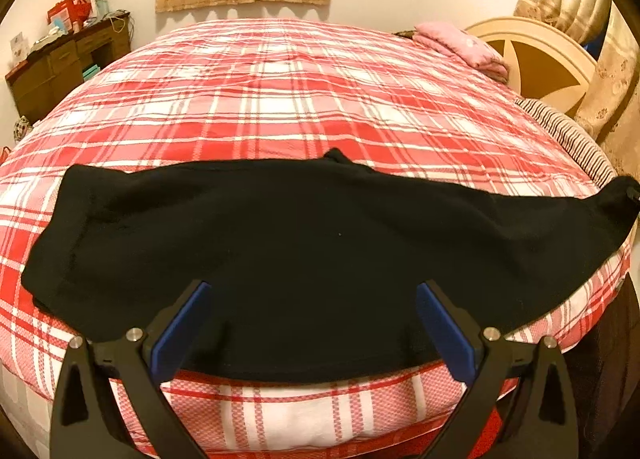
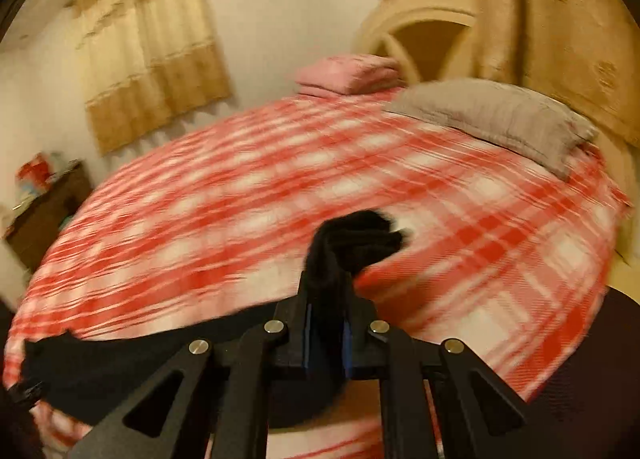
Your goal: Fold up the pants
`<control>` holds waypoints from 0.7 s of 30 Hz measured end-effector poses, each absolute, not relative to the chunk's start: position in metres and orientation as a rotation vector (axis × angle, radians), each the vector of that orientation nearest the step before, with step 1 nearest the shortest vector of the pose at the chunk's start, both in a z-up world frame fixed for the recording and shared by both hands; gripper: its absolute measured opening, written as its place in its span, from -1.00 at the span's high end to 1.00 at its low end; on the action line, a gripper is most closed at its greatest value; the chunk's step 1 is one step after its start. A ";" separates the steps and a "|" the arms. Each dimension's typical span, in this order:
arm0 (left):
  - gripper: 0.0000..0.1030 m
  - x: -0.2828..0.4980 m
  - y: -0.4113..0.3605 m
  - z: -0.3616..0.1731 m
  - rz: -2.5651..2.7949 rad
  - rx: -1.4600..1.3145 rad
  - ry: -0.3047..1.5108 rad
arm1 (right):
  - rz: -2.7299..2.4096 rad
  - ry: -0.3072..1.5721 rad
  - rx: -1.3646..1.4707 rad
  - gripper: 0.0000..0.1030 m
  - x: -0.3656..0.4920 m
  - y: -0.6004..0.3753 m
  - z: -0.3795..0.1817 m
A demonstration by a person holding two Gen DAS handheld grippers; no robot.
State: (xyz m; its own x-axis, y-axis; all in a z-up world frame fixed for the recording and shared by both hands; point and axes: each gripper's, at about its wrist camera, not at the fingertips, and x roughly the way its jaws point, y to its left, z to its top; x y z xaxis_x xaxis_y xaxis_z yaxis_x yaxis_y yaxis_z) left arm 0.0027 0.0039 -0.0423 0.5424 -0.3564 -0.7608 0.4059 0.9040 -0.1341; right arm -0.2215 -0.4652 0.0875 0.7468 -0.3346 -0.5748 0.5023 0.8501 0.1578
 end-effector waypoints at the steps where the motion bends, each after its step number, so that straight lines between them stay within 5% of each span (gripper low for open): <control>1: -1.00 0.002 0.004 -0.042 -0.454 0.064 0.886 | -0.421 0.557 0.290 0.78 -0.212 -0.447 0.090; 13: -1.00 0.006 0.014 -0.046 -0.446 0.060 0.884 | 0.004 0.706 0.152 0.78 -0.117 -0.255 0.004; 21: -1.00 0.012 0.024 -0.054 -0.442 0.047 0.893 | -0.012 0.744 -0.008 0.71 -0.116 -0.211 -0.043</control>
State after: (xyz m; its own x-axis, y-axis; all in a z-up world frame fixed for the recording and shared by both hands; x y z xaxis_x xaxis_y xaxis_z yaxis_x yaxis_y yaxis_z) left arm 0.0120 0.0237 -0.0543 0.5433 -0.3530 -0.7617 0.3917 0.9091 -0.1420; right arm -0.1161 -0.2108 -0.0430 0.7354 -0.0133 -0.6775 0.0078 0.9999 -0.0112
